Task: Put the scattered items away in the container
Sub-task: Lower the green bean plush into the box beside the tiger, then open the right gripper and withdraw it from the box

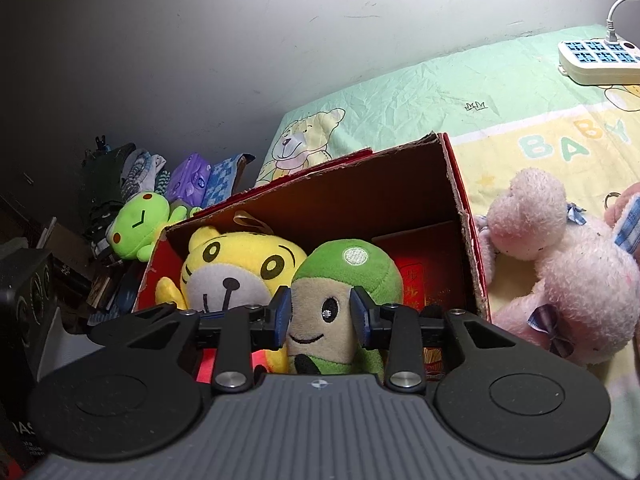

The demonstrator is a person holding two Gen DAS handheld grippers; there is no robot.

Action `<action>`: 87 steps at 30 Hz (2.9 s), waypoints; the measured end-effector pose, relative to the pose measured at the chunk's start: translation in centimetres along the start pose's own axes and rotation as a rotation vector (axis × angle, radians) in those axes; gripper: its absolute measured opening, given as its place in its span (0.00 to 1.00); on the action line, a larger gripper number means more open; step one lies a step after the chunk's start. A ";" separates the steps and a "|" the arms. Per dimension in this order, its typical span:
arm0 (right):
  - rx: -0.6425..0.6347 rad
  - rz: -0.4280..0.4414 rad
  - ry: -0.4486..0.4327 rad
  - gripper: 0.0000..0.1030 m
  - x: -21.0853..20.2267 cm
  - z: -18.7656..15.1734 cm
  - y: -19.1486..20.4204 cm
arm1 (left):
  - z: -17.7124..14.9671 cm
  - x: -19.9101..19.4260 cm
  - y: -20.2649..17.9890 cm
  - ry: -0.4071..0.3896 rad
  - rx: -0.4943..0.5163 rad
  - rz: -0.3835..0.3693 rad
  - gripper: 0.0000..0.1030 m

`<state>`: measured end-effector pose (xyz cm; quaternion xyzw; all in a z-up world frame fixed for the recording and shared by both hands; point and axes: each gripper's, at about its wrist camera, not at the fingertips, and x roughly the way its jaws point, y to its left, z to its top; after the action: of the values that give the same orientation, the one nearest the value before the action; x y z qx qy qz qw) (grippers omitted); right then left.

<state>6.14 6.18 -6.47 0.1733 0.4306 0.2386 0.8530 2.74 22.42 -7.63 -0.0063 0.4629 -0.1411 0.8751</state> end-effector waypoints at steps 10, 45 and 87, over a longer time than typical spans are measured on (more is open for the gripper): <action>-0.010 0.015 -0.004 0.36 -0.4 0.0 -0.1 | 0.1 -0.2 -0.4 0.046 -0.024 0.068 0.99; -0.031 -0.011 -0.044 0.39 -3.5 -2.1 -0.5 | -1.1 -1.5 -2.4 0.063 -0.066 0.195 1.00; -0.071 0.173 -0.153 0.48 -9.1 -3.2 -5.6 | -0.6 -3.5 -7.6 0.030 -0.118 0.385 1.00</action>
<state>0.32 -3.22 -5.14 0.1973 0.3392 0.3123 0.8652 -1.47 16.09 -4.09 0.0331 0.4763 0.0562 0.8769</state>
